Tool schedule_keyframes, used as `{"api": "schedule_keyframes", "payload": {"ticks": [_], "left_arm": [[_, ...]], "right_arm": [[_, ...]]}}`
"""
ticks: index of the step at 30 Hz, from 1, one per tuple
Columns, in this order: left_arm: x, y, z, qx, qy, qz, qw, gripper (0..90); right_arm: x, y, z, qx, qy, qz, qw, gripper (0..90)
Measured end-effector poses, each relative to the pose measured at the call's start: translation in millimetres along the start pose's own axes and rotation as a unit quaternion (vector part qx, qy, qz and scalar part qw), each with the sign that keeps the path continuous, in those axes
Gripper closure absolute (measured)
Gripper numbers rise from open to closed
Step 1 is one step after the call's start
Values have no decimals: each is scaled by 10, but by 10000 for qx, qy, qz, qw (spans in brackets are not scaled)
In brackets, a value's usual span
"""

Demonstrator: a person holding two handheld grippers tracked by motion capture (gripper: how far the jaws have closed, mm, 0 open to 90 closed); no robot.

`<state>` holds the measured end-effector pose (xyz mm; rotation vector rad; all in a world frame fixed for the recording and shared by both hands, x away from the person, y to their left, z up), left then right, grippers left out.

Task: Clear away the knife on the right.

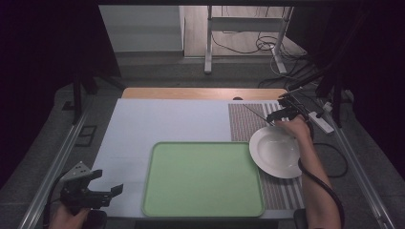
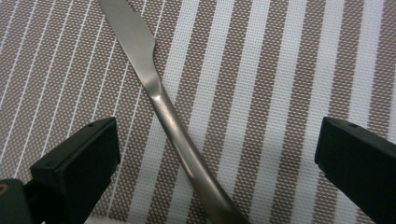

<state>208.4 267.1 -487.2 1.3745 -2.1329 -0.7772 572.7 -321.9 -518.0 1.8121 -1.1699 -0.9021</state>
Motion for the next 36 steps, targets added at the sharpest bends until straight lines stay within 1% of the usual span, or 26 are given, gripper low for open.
{"api": "schedule_keyframes", "payload": {"ticks": [2,3,5,6,7,8,9,10,11,12,13,14,15,16,17,19,20,22,23,24,25,26,29,33,35,36], "left_arm": [[0,0,0,1,2,-1,10000,21],[1,1,0,3,-5,-4,10000,21],[1,1,0,4,-5,-5,10000,21],[0,1,1,5,-4,-2,10000,21],[0,1,1,6,1,-2,10000,21],[-1,1,1,7,3,-1,10000,21],[-1,2,1,8,1,-1,10000,21],[1,1,1,5,-10,-4,10000,21],[1,1,1,5,-10,-4,10000,21],[3,0,1,1,-16,-8,10000,21],[4,0,1,-3,-22,-13,10000,21],[4,0,1,-3,-22,-13,10000,21],[4,-1,0,-3,-21,-12,10000,21],[4,-1,1,-5,-21,-12,10000,21],[3,-1,1,-5,-19,-11,10000,21],[3,1,2,0,-18,-13,10000,21],[3,1,2,0,-18,-13,10000,21],[2,1,2,0,-18,-12,10000,21],[1,1,1,1,-11,-9,10000,21],[1,1,1,3,-6,-7,10000,21],[1,1,1,1,-5,-6,10000,21],[1,1,1,4,-2,-5,10000,21],[0,1,0,8,4,-1,10000,21],[-3,3,1,14,15,4,10000,21],[-3,2,1,15,20,3,10000,21],[-3,2,1,14,18,3,10000,21]], "right_arm": [[-5,-40,-11,-11,-38,-46,10000,2],[-5,-85,-13,-80,19,-14,10000,3],[-2,-106,-13,-113,38,29,9999,17],[-1,-125,-10,-114,72,14,9999,53],[2,-139,-3,-157,113,30,9998,68],[7,-166,15,-269,170,46,9995,122],[13,-174,24,-295,235,111,9992,149],[11,-169,27,-282,310,137,9990,171],[11,-169,27,-282,310,137,9990,171],[8,-157,27,-250,337,129,9990,237],[-10,-117,28,-242,523,36,9983,400],[-10,-117,28,-242,523,36,9983,400],[-24,-108,32,-261,603,2,9978,454],[-39,-102,34,-278,718,-27,9970,531],[-57,-97,34,-284,807,-126,9963,612],[-98,-94,33,-379,1014,-216,9939,760],[-98,-94,33,-379,1014,-216,9939,760],[-103,-90,31,-425,1095,-272,9927,802],[-97,-90,29,-437,1017,-326,9933,804],[-97,-90,29,-437,1017,-326,9933,804],[-95,-88,29,-456,1048,-358,9928,804],[-93,-82,30,-523,1135,-366,9915,806],[-81,-73,31,-548,1158,-378,9910,806],[-10,-15,26,-454,1090,-328,9925,806],[34,36,23,-366,1027,-341,9934,806],[79,96,24,-285,992,-331,9941,806]]}}
Point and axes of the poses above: each handheld gripper's, and its own axes: y roughly backward along the jaws, z roughly out of its underside, x roughly to its right, the point moved 4 cm from there along -y, roughly forward along the jaws, and after that the axes turned 9 degrees about -z, right-handed, at the moved point
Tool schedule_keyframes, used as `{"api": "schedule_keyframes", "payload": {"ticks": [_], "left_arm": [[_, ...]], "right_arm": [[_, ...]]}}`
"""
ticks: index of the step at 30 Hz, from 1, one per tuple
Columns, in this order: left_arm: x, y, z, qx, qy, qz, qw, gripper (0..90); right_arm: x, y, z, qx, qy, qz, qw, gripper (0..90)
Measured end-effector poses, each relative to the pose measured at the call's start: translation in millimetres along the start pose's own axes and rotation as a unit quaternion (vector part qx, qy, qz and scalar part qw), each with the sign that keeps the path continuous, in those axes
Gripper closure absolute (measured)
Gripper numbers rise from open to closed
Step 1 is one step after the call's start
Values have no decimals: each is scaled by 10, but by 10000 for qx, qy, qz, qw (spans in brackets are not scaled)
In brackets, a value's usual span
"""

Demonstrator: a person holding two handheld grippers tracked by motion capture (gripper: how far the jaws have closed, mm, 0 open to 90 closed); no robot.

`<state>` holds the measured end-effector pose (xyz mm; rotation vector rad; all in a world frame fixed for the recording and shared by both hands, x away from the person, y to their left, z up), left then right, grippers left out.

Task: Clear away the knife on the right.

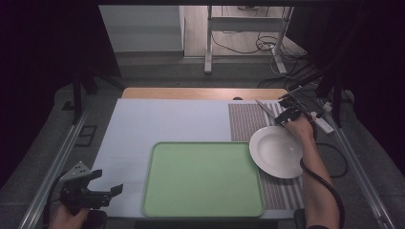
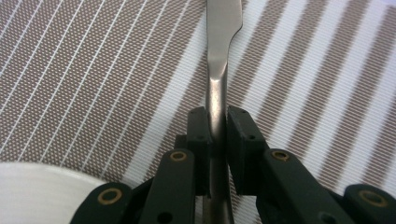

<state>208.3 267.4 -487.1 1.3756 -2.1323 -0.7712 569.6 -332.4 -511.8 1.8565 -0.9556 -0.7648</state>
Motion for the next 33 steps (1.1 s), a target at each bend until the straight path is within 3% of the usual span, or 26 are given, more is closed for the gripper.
{"api": "schedule_keyframes", "payload": {"ticks": [10,15,22,31,32,33], "left_arm": [[4,0,-2,-5,-14,-13,10000,21],[4,0,-2,-3,-14,-19,10000,21],[4,1,-2,-1,-15,-22,10000,21],[8,-3,-4,-8,-31,-27,10000,21],[9,-3,-4,-10,-36,-29,10000,21],[9,-3,-4,-11,-38,-30,10000,21]], "right_arm": [[157,265,70,275,-195,132,9993,806],[170,396,78,409,-241,189,9987,806],[-27,508,80,535,-142,14,9985,806],[-407,519,159,470,113,-222,9986,806],[-511,504,183,446,209,-282,9984,805],[-511,504,183,446,209,-282,9984,805]]}}
Point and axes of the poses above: each handheld gripper's, and its own axes: y roughly backward along the jaws, z roughly out of its underside, x roughly to its right, the point moved 4 cm from there along -y, roughly forward along the jaws, and after that the axes turned 9 degrees about -z, right-handed, at the moved point
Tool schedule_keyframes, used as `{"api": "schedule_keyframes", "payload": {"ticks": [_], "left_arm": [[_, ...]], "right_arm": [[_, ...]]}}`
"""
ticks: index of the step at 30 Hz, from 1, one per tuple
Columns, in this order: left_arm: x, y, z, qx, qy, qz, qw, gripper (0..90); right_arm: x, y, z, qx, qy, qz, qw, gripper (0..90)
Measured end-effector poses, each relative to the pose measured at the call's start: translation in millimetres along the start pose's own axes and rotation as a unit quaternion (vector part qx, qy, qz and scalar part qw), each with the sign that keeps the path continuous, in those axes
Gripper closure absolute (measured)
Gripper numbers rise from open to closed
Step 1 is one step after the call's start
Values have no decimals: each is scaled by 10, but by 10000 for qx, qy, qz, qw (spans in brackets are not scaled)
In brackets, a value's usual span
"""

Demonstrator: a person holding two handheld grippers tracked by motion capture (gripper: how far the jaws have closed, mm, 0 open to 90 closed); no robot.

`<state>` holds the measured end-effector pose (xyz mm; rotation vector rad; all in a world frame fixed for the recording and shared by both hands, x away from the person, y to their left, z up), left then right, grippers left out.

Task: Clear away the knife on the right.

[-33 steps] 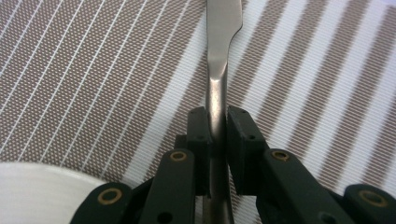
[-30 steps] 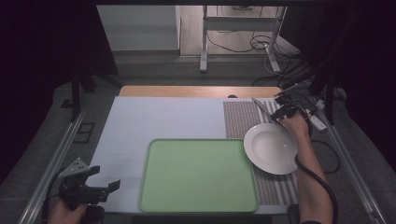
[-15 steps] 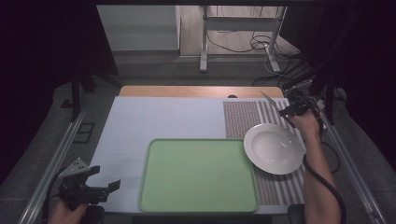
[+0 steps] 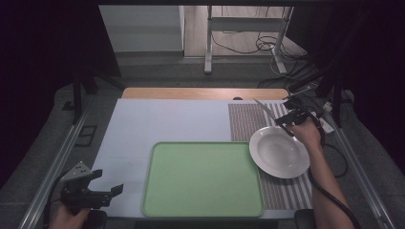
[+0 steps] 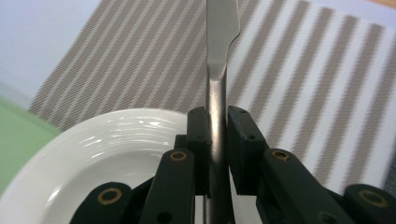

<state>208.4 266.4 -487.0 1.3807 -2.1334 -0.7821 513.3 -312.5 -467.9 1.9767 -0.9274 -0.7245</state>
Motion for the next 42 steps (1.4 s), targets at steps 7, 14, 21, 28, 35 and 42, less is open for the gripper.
{"api": "schedule_keyframes", "payload": {"ticks": [7,14,21,28,35,42], "left_arm": [[-1,1,0,9,1,6,10000,21],[0,2,0,10,-6,5,10000,21],[3,3,0,19,-12,1,10000,21],[4,2,0,15,-20,-1,10000,21],[5,1,-1,13,-23,-1,10000,21],[5,-1,-2,3,-26,-3,10000,21]], "right_arm": [[-310,-60,91,-109,246,-115,9996,805],[-610,-59,210,-133,509,-277,9982,805],[-942,-37,348,-101,751,-437,9962,805],[-1302,-15,518,-98,1006,-669,9926,804],[-1566,-40,681,-195,1198,-857,9889,804],[-1804,-88,887,-425,1326,-979,9854,804]]}}
Point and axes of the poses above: each handheld gripper's, and its own axes: y roughly backward along the jaws, z roughly out of its underside, x roughly to its right, the point moved 4 cm from there along -y, roughly forward along the jaws, and after that the axes turned 9 degrees about -z, right-handed, at the moved point
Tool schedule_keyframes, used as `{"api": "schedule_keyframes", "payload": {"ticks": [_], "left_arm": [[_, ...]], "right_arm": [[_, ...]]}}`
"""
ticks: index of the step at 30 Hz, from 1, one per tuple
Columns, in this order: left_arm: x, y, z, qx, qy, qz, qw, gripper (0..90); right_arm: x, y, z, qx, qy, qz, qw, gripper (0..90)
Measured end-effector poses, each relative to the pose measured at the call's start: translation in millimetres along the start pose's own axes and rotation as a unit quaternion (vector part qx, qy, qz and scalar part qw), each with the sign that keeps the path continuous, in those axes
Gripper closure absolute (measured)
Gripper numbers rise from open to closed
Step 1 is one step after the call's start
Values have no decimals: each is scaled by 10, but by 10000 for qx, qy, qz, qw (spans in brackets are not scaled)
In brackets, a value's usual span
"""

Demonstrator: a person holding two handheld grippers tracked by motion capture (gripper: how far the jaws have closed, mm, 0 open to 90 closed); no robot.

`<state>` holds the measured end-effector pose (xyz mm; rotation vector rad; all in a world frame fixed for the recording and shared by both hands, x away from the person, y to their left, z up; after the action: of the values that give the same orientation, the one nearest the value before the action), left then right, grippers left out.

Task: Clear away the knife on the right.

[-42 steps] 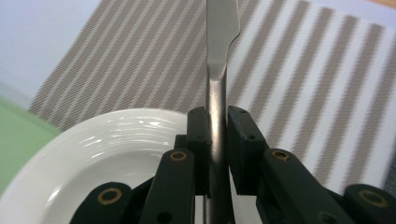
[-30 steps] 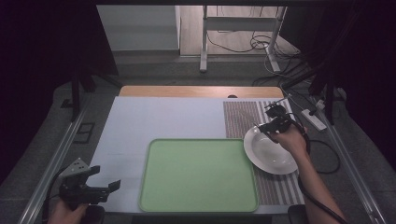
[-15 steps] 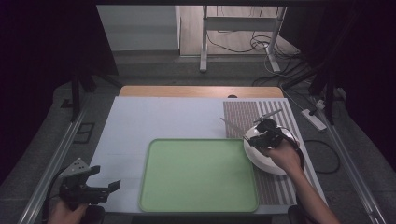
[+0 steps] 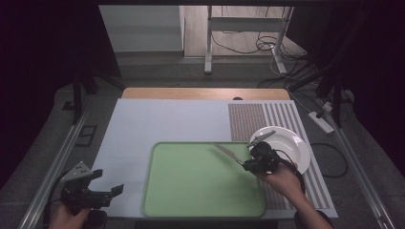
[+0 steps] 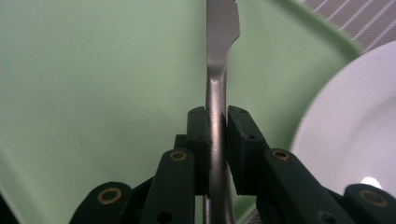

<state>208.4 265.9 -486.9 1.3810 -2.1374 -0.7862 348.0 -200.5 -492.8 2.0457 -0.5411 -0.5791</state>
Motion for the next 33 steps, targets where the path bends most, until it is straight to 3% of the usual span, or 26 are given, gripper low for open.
{"api": "schedule_keyframes", "payload": {"ticks": [9,12,15,17,21,23,24,25,28,33], "left_arm": [[1,-1,-1,-7,-19,-2,10000,21],[1,0,-1,-4,-16,0,10000,21],[0,-3,-1,-12,-13,2,10000,21],[2,-2,-1,-13,-21,-3,10000,21],[-2,-7,-1,-22,4,4,10000,21],[1,-9,-2,-29,-4,1,10000,21],[4,-9,-2,-28,-15,-6,10000,22],[9,-9,-3,-23,-25,-20,10000,22],[16,-12,-4,-41,-69,-47,10000,22],[8,-10,-1,-39,-32,-38,10000,22]], "right_arm": [[-199,-221,117,-493,107,-192,9985,804],[-219,-300,145,-685,183,-231,9972,803],[-261,-395,190,-959,283,-431,9941,795],[-264,-392,186,-949,311,-440,9940,790],[-229,-299,100,-627,383,-473,9962,781],[-243,-262,47,-558,606,-625,9946,885],[-293,-254,-17,-480,872,-654,9929,900],[-293,-254,-17,-480,872,-654,9929,900],[-379,-336,-137,-461,1028,-761,9907,900],[-460,-614,-338,-556,1357,-770,9862,900]]}}
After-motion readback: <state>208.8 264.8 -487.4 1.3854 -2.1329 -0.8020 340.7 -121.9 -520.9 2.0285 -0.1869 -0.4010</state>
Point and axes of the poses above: each handheld gripper's, and its own axes: y roughly backward along the jaws, z roughly out of its underside, x roughly to its right, the point moved 4 cm from there along -y, roughly forward along the jaws, and after that the axes turned 9 degrees about -z, right-handed, at the moved point
